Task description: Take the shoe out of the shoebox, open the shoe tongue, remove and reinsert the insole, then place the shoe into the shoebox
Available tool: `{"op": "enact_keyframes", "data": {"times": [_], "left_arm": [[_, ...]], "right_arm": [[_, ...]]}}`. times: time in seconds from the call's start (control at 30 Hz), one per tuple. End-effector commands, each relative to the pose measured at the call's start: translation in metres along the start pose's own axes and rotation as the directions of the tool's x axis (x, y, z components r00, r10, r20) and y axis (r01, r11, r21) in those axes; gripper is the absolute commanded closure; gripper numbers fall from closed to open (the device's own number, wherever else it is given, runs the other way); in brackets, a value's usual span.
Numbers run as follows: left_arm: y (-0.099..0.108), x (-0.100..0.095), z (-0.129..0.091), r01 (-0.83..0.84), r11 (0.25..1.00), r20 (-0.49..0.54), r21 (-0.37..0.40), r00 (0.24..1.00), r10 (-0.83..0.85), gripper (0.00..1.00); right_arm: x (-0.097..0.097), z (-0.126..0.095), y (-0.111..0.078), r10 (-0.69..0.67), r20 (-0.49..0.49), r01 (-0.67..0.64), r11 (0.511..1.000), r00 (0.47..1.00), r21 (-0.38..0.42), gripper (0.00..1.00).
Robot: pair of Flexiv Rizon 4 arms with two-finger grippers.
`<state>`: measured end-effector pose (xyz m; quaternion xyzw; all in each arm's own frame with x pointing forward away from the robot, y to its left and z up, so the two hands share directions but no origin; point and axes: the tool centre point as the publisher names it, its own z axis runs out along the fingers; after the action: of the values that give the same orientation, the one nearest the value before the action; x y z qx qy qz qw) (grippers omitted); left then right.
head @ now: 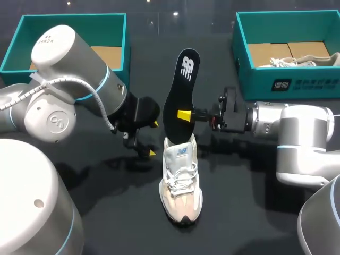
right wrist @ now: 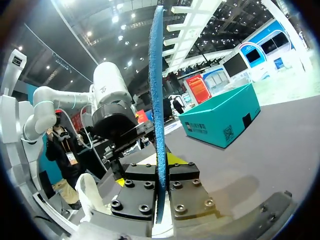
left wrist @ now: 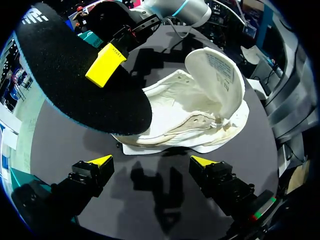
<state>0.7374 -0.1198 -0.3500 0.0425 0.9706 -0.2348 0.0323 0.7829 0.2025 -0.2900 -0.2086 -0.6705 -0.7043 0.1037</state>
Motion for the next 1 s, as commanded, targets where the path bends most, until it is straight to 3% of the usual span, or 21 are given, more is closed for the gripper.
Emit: {"op": "enact_keyframes", "data": {"times": [0.03, 0.43, 1.0], "left_arm": [[0.001, 0.001, 0.000, -0.001, 1.000, 0.002, 0.000, 1.000, 0.001, 0.00], [0.001, 0.001, 0.000, -0.001, 1.000, 0.002, 0.000, 1.000, 0.001, 0.00], [0.001, 0.001, 0.000, -0.001, 1.000, 0.002, 0.000, 1.000, 0.001, 0.00]], "right_arm": [[-0.002, -0.008, -0.005, -0.016, 0.004, 0.016, 1.000, 1.000, 0.001, 1.00], [-0.004, -0.015, -0.017, 0.006, -0.046, -0.006, 1.000, 0.999, 0.021, 1.00], [-0.005, -0.005, -0.031, 0.087, -0.115, -0.083, 0.996, 0.990, 0.038, 1.00]]}}
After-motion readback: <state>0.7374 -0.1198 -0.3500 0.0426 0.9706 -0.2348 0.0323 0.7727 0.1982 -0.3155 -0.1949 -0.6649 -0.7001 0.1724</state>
